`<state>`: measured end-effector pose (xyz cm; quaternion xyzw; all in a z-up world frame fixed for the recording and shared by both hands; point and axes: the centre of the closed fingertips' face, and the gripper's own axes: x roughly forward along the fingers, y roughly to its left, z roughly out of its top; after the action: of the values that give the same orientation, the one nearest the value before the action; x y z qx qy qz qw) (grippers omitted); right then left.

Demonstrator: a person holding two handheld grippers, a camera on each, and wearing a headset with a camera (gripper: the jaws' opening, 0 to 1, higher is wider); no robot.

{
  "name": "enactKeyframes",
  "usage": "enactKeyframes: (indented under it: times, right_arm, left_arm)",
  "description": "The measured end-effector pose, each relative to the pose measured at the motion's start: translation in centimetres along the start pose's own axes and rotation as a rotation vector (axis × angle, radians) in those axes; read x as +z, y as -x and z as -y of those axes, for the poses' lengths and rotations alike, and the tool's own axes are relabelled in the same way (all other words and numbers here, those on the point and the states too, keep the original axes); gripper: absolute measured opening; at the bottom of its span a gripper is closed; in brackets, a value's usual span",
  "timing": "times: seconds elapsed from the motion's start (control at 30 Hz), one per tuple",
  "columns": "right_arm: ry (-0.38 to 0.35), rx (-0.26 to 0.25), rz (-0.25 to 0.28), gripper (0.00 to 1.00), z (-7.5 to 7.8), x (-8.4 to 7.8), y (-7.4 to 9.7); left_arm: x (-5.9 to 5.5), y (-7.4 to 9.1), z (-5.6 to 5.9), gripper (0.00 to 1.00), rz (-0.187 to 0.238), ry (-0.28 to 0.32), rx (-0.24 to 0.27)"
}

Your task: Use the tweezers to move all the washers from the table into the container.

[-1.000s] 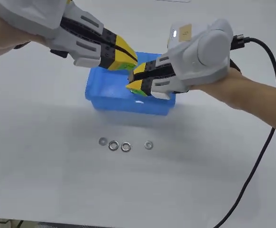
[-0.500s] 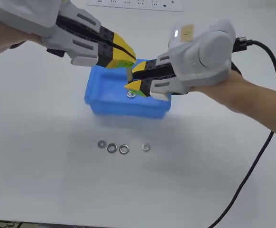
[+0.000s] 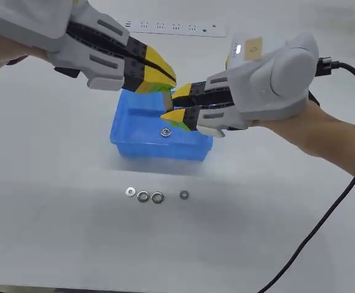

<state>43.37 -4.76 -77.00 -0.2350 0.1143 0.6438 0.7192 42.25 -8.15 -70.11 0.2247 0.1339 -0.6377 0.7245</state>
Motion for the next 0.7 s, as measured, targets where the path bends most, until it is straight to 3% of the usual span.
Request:
enactKeyframes:
  times: [0.27, 0.7]
  right_arm:
    - [0.017, 0.021, -0.005, 0.14, -2.4, 0.3, 1.5]
    - [0.007, 0.074, -0.036, 0.14, -6.5, -2.1, 2.2]
  left_arm:
    - [1.1, -0.4, 2.5, 0.05, 0.008, -0.01, -0.018]
    - [-0.2, -2.1, 6.7, 0.05, 0.003, 0.034, -0.048]
